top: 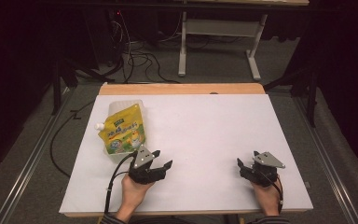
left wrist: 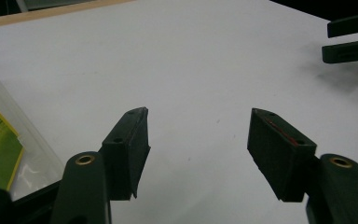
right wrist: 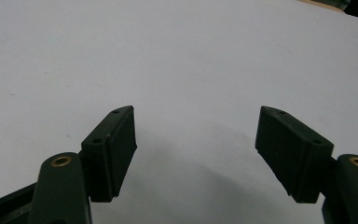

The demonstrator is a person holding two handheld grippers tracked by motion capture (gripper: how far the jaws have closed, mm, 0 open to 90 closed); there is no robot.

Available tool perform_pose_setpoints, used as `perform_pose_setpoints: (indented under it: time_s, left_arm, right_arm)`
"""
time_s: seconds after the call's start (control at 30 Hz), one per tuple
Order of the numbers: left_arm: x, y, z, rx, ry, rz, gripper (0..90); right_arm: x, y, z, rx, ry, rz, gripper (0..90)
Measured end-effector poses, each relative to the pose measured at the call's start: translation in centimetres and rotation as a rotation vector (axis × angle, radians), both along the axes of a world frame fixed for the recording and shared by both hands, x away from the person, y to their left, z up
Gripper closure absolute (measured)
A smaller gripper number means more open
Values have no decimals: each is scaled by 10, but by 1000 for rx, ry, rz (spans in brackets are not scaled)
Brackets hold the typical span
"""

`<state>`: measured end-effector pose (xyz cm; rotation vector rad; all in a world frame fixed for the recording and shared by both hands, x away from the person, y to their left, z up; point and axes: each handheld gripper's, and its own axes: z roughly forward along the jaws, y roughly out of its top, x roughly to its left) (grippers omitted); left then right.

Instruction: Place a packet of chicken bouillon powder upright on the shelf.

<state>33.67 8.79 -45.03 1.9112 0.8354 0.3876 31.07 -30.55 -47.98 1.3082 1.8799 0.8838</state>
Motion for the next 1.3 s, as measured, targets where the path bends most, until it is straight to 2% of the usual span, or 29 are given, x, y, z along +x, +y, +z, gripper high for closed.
perform_pose_setpoints:
  time_s: [0.5,0.9,1.13,1.3]
  left_arm:
    - [10,-11,-12,21,17,11,396]
    - [18,-14,-20,27,1,32,391]
    - [22,-18,-26,44,4,33,390]
    - [24,-19,-28,40,4,40,390]
  right_arm:
    - [0,0,0,-4,0,1,292]
    - [0,0,0,-7,3,1,292]
    - [0,0,0,-5,4,0,292]
    - [0,0,0,-4,2,2,292]
